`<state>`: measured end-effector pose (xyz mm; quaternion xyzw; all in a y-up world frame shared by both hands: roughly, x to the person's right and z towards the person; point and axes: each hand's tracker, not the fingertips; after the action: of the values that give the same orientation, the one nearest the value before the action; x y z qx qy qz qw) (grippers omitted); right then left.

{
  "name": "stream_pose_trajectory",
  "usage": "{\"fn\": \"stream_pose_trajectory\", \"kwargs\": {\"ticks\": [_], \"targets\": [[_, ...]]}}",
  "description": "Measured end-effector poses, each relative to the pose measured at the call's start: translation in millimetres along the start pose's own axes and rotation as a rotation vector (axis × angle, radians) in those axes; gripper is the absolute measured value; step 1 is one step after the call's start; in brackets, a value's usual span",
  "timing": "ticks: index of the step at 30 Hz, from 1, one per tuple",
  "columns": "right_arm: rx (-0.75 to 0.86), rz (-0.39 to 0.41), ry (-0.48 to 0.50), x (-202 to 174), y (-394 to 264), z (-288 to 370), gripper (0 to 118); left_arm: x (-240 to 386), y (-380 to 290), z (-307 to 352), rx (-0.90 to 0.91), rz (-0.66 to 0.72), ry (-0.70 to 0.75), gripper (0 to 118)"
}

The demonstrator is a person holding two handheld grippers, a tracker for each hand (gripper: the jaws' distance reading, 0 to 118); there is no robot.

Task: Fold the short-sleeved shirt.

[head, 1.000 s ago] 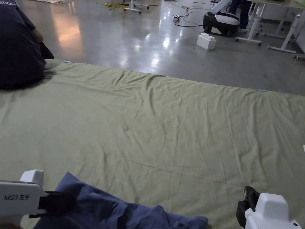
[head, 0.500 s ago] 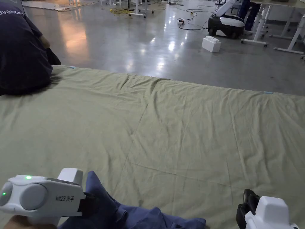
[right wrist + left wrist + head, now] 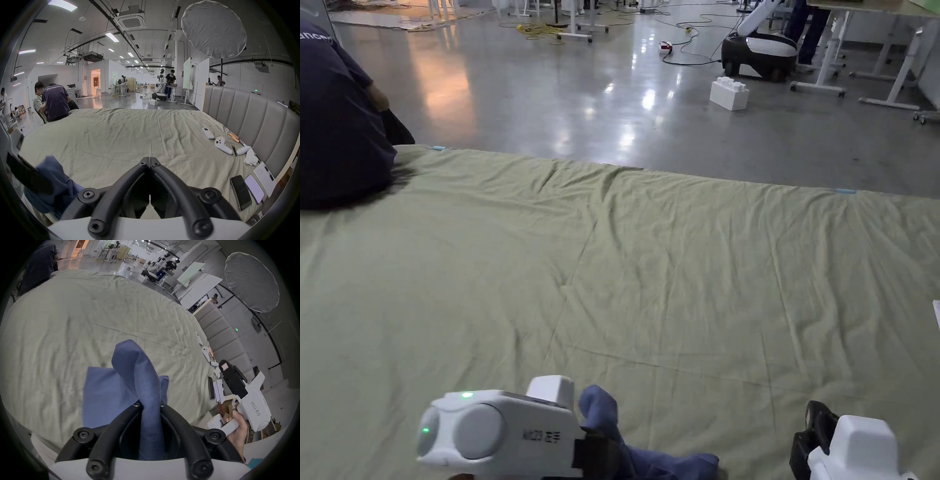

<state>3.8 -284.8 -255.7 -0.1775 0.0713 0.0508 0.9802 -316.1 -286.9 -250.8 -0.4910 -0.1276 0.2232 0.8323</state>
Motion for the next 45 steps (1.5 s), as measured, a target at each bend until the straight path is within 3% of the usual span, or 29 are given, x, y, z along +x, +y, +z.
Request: {"fn": "stream_pose_trajectory", "kwargs": {"ticks": [8, 13, 18, 21, 25, 29, 32, 36, 45], "targets": [[-0.011, -0.011, -0.02, 9.3, -3.7, 2.0, 0, 39.0, -19.0, -62.9, -0.077, 0.006, -0.005, 11], [-0.014, -0.01, -0.026, 12.0, -4.8, 2.4, 0, 44.3, -23.4, -85.5, -0.072, 0.01, 0.068, 13], [-0.016, -0.006, -0.027, 13.9, -6.0, 5.0, 0, 38.3, -24.1, -81.9, -0.075, 0.072, 0.005, 53], [-0.016, -0.003, -0.03, 16.6, -5.9, 7.1, 0, 36.7, -21.6, -62.9, -0.053, 0.058, -0.034, 55], [-0.017, -0.002, -0.037, 20.4, -5.1, 8.7, 0, 30.8, -18.6, -33.5, 0.014, 0.072, -0.086, 52], [-0.018, -0.004, -0.041, 22.6, -5.3, 8.0, 0, 30.7, -20.9, -31.8, 0.041, 0.07, -0.05, 21], [-0.019, 0.002, -0.042, 22.0, -5.0, 8.2, 0, 33.6, -29.7, -52.6, -0.017, 0.039, -0.006, 14], [-0.025, 0.005, -0.04, 21.4, -7.4, 6.7, 0, 38.6, -51.5, -91.2, -0.131, 0.011, -0.048, 10], [-0.036, 0.003, -0.042, 22.4, -11.2, 5.9, 0, 44.4, -78.7, -115.9, -0.14, -0.075, -0.025, 8]]}}
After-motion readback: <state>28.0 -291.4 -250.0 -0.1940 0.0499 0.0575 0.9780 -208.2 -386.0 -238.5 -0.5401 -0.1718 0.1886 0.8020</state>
